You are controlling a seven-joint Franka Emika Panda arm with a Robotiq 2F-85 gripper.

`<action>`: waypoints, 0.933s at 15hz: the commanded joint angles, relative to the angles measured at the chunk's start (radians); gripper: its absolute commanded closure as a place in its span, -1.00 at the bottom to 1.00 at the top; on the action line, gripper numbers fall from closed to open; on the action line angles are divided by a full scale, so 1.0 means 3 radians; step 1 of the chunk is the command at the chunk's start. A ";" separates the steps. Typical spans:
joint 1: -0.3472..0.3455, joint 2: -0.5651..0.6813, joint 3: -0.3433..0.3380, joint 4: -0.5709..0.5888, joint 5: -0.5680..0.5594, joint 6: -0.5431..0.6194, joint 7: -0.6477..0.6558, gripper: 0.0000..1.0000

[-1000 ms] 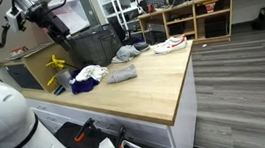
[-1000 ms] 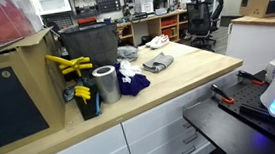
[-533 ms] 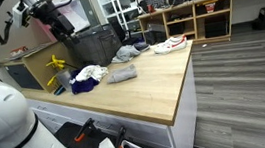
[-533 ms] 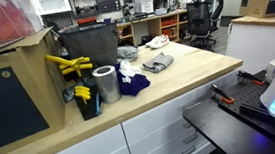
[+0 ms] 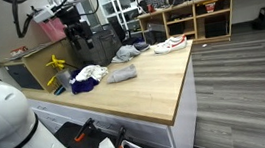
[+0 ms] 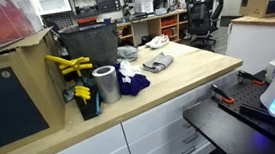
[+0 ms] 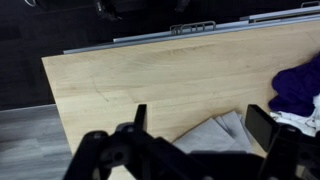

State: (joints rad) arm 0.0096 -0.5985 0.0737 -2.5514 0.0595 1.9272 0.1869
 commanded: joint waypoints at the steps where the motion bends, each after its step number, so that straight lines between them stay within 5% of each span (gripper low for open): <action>1: 0.0011 0.0541 -0.0148 0.0300 0.0121 0.0104 -0.0211 -1.00; 14: 0.0010 0.1868 -0.0209 0.1212 0.0210 0.0308 -0.0657 -1.00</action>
State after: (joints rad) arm 0.0094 -0.1289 0.0176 -2.2677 0.1127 2.0131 0.0253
